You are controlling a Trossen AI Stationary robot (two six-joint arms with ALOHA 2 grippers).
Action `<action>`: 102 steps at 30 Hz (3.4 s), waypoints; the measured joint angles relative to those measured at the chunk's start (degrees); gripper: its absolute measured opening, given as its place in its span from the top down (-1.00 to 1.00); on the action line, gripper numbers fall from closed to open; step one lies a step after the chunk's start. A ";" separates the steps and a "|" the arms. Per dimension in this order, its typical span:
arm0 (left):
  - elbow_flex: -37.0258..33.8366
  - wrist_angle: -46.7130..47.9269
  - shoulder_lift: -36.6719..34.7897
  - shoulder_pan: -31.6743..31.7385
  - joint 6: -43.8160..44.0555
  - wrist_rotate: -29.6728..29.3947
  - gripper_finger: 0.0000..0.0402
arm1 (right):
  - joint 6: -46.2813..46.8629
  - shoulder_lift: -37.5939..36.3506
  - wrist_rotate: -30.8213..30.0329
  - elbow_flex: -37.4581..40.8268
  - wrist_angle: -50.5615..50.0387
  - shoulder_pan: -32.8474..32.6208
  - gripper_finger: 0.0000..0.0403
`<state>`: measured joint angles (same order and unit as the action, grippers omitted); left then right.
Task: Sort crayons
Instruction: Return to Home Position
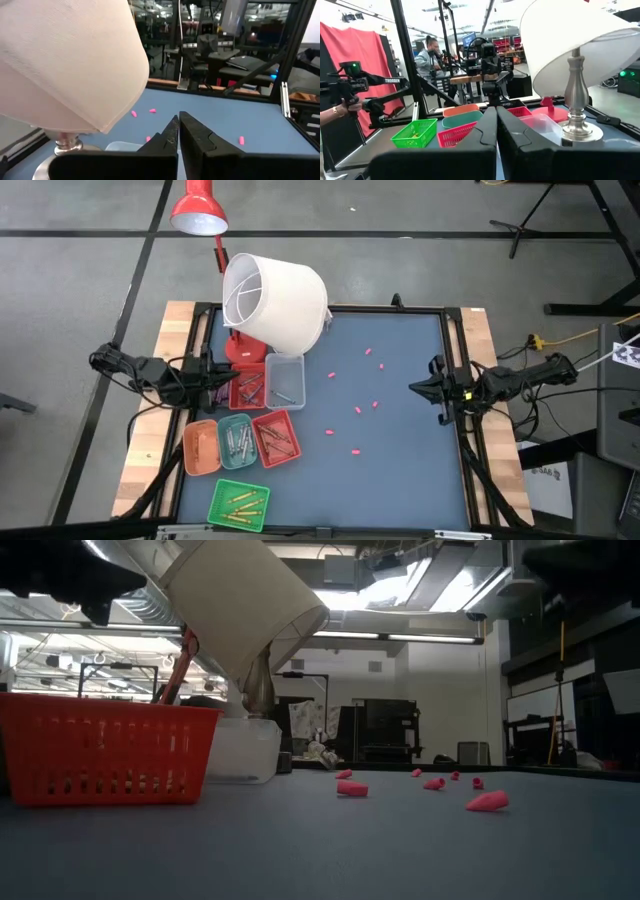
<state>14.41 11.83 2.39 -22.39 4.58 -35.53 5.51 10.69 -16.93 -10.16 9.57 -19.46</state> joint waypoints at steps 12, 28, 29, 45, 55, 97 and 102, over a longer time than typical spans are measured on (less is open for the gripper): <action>-9.72 -13.50 -2.25 3.18 -9.31 0.74 1.00 | 0.14 -5.85 -1.55 9.75 7.45 0.02 0.99; -14.00 -15.54 -2.23 16.32 -9.17 12.88 1.00 | -7.36 -5.58 -3.63 9.75 1.67 0.07 0.99; -14.01 -15.54 -2.18 16.75 -8.96 13.08 1.00 | -6.65 -5.58 -3.63 9.75 0.11 0.07 0.99; -13.99 -15.55 -1.76 17.94 -11.11 12.57 1.00 | -9.37 -5.34 -8.13 9.69 -5.36 1.99 0.99; -13.99 -15.56 -1.74 17.94 -10.88 12.52 1.00 | -10.96 -5.34 4.53 9.69 -6.49 15.03 0.99; -13.99 -15.56 -1.74 17.94 -10.80 12.50 1.00 | -8.60 -5.30 17.92 9.73 -8.48 25.88 0.99; -13.99 -15.56 -1.74 17.94 -10.80 12.50 1.00 | -8.60 -5.30 17.90 9.73 -8.49 25.88 0.99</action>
<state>0.43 -3.73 0.64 -4.45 -6.22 -23.03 -3.09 5.39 0.97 -0.43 1.08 6.42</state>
